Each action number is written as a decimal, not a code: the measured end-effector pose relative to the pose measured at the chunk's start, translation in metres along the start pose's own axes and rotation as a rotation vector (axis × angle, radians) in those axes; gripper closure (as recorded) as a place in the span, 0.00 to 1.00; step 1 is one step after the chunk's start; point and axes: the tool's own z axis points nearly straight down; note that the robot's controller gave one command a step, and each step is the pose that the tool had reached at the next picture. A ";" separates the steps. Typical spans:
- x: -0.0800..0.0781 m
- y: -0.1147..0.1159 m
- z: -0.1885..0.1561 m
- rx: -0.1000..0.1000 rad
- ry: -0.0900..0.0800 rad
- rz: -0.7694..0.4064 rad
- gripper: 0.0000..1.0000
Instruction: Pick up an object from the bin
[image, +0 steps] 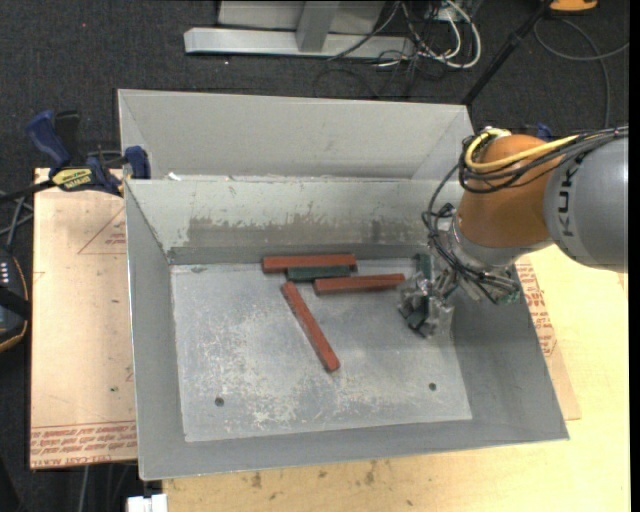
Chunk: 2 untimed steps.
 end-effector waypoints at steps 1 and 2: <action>0.000 0.000 0.000 0.000 0.000 0.000 1.00; 0.000 0.000 0.000 0.000 0.000 0.001 1.00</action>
Offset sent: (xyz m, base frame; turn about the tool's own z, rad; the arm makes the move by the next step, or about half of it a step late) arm 0.0000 -0.0003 0.0013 0.0000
